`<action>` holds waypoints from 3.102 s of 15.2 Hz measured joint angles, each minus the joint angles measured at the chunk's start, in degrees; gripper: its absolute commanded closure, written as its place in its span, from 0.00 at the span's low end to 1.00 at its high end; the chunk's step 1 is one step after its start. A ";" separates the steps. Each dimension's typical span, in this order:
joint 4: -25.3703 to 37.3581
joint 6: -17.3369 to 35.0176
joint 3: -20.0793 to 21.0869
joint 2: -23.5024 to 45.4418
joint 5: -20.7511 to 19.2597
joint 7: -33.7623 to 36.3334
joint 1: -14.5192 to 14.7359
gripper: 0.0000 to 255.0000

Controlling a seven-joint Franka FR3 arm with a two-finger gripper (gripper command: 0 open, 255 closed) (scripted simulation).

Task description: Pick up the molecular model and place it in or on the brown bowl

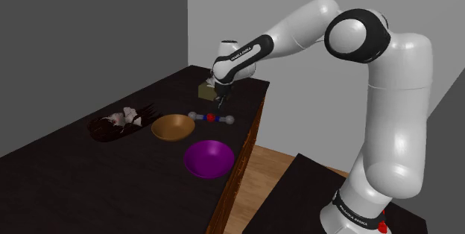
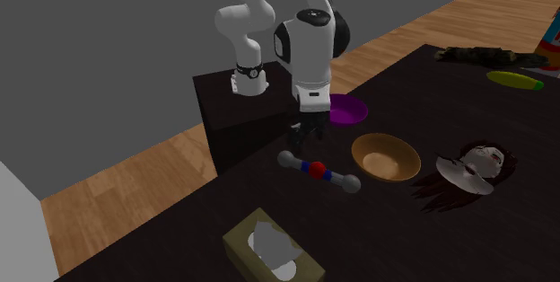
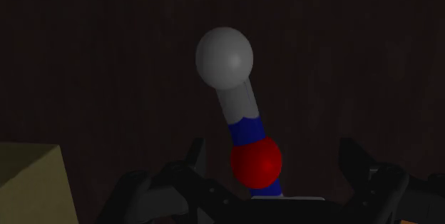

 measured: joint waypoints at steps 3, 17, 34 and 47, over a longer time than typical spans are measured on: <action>6.35 0.46 1.05 6.18 1.09 -2.36 -0.53 0.00; 7.92 4.38 1.62 11.46 1.79 -3.28 -0.88 0.00; 8.60 1.50 1.41 9.26 1.48 -3.06 -0.79 1.00; 11.02 -6.29 1.01 3.85 0.68 -2.31 -0.49 1.00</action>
